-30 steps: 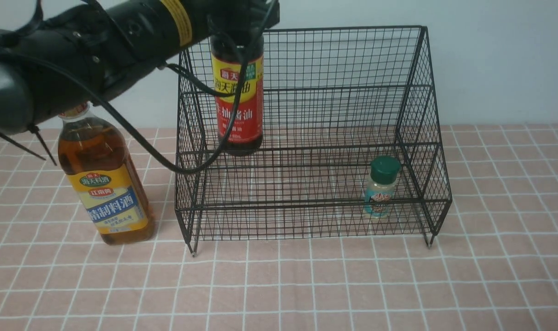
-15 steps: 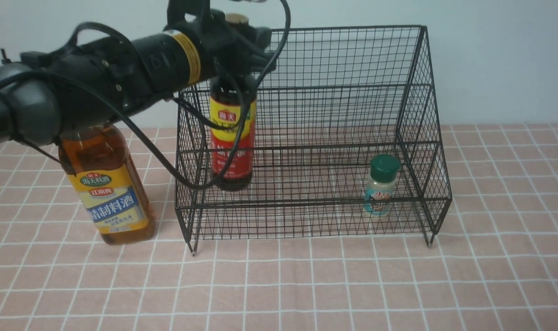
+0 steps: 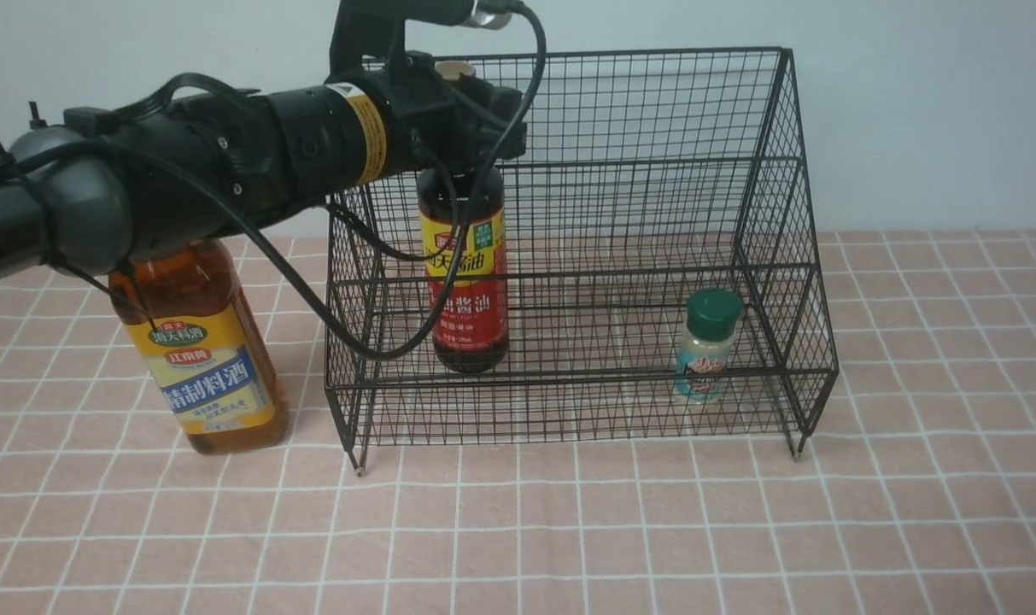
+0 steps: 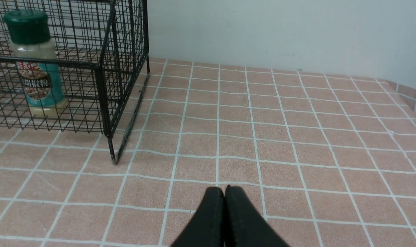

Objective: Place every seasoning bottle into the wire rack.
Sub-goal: Use the left arm to put the condiment bottle back on the shelf, then use the left arm to grab the condiment bottle closest to it

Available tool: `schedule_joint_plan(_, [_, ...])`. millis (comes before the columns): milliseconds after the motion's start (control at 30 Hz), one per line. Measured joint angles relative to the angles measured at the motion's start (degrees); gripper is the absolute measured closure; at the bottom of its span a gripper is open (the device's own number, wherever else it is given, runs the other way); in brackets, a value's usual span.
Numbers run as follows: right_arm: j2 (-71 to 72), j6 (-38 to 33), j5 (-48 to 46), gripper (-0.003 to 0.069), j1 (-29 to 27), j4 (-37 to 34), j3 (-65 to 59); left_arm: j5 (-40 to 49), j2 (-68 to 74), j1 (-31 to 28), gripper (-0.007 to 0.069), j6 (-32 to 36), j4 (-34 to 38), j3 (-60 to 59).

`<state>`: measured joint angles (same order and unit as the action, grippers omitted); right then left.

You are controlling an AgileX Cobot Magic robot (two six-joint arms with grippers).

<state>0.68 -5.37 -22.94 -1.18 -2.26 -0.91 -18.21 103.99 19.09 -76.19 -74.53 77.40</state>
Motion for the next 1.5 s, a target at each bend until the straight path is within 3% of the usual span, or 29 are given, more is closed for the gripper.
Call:
schedule_joint_plan(100, [0.0,0.0,0.0,0.0673,0.0,0.0,0.0,-0.8,0.0,0.0,0.0345,-4.6,-3.5,0.2])
schedule_joint_plan(200, [0.0,0.0,0.0,0.0673,0.0,0.0,0.0,-2.7,-0.3,0.0,0.0269,-10.9,-8.3,0.4])
schedule_joint_plan(400, [0.0,0.0,0.0,0.0673,0.0,0.0,0.0,-3.1,-2.2,0.0,0.0171,-16.4,-15.5,0.4])
schedule_joint_plan(733, [0.0,0.0,0.0,0.0673,0.0,0.0,0.0,-0.7,-13.8,-0.1,0.016,-17.6,-17.9,0.4])
schedule_joint_plan(867, [0.0,0.0,0.0,0.0673,0.0,0.0,0.0,0.0,-19.8,-0.1,0.028,-17.7,-22.0,0.4])
schedule_joint_plan(967, [0.0,0.0,0.0,0.0673,0.0,0.0,0.0,-0.3,-25.3,-0.6,0.0503,-18.1,-25.8,0.4])
schedule_joint_plan(1033, [0.0,0.0,0.0,0.0673,0.0,0.0,0.0,-1.0,-28.7,-2.0,0.0588,-19.5,-26.5,0.1])
schedule_joint_plan(1333, [0.0,0.0,0.1,0.0673,0.0,0.0,0.0,-10.4,-37.3,-13.6,0.0631,-27.3,-27.2,-6.3])
schedule_joint_plan(1500, [0.0,0.0,0.1,0.0673,0.0,0.0,0.0,-18.8,-39.7,-15.0,0.0631,-29.5,-28.3,-10.9])
